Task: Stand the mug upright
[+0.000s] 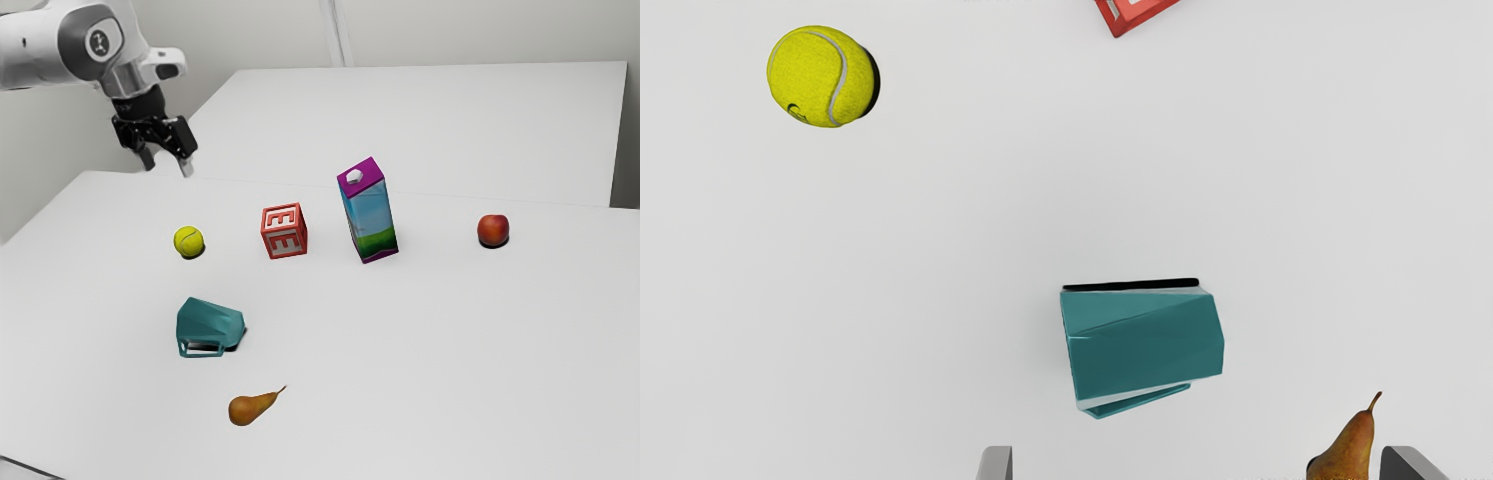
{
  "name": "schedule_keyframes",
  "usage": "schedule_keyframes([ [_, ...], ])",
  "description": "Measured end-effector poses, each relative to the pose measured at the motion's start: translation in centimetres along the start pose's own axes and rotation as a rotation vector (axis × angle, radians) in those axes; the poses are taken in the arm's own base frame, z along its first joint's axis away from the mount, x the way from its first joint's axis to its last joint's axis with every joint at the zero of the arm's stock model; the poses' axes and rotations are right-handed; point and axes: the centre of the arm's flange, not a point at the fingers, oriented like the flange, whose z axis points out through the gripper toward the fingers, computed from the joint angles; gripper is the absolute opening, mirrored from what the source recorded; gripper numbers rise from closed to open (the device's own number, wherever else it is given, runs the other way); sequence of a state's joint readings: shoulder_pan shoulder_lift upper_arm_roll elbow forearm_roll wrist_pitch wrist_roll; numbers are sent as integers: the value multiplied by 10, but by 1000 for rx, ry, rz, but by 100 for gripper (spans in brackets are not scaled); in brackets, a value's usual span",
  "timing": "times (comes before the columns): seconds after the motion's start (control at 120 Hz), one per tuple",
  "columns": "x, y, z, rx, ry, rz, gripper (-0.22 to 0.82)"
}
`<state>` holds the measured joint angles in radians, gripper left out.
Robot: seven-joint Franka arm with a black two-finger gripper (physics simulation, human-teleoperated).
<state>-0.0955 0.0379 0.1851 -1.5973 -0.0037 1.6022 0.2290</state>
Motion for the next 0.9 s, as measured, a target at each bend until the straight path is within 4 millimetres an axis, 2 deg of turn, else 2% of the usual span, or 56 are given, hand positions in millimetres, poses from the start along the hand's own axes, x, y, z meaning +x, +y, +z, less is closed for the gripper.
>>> schedule_keyframes([
  [0.117,3,13,7,-12,-5,39,60],
  [0.225,-4,4,34,-79,-33,19,60],
  [0.442,-37,-41,86,-314,-48,-117,60],
  [0.592,-62,-78,135,-490,-47,-213,60],
  [0.792,-101,-135,200,-607,-20,-324,60],
  [0.85,-107,-146,215,-630,-5,-338,60],
  [0.9,-105,-146,230,-650,0,-332,60],
])
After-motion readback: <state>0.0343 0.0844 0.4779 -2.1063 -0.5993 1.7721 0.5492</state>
